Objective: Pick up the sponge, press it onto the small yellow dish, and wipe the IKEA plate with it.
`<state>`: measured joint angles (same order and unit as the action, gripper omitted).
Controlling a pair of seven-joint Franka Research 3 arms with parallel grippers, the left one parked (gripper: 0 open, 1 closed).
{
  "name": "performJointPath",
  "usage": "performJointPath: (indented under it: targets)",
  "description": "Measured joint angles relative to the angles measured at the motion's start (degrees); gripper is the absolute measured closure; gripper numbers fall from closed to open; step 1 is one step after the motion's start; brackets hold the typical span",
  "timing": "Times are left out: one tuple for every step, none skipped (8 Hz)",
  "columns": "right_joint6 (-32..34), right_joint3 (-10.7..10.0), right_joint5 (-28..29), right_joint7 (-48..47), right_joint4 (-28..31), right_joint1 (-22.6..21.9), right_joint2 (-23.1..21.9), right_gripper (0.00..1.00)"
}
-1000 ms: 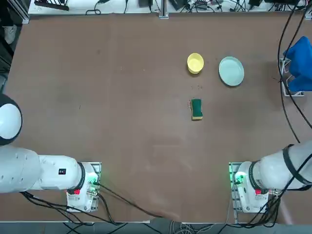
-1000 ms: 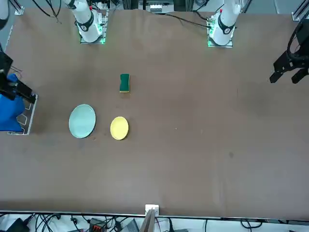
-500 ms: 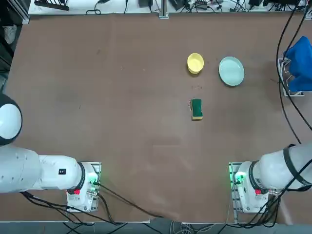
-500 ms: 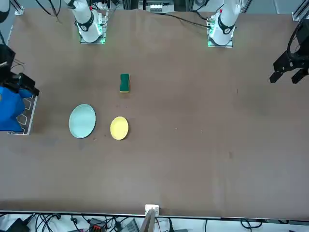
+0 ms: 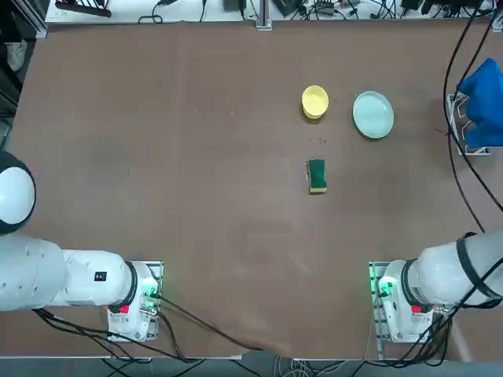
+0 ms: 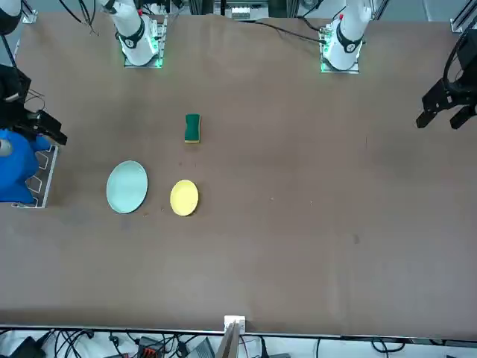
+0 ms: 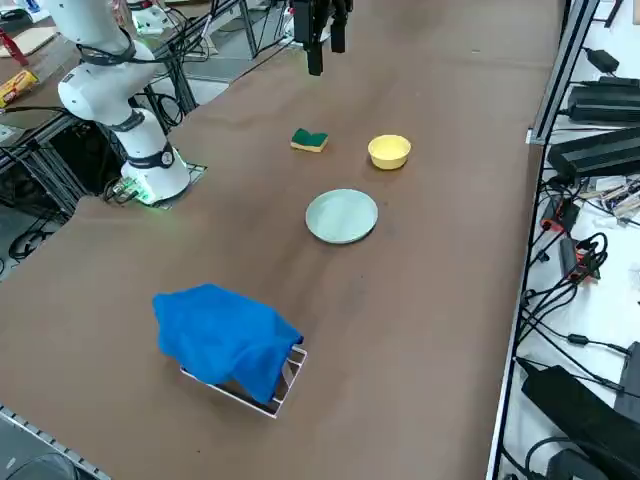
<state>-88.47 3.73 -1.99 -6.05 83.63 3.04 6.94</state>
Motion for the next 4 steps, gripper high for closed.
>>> performJointPath:
  targets:
    - [0.12, 0.01, 0.56, -1.14, 0.0, 0.01, 0.0, 0.0]
    - [0.13, 0.08, 1.25, -2.31, 0.0, 0.01, 0.0, 0.0]
    - [0.15, 0.19, 1.6, -2.91, 0.0, 0.01, 0.0, 0.0]
    - [0.18, 0.32, 1.69, -3.04, 0.0, 0.01, 0.0, 0.0]
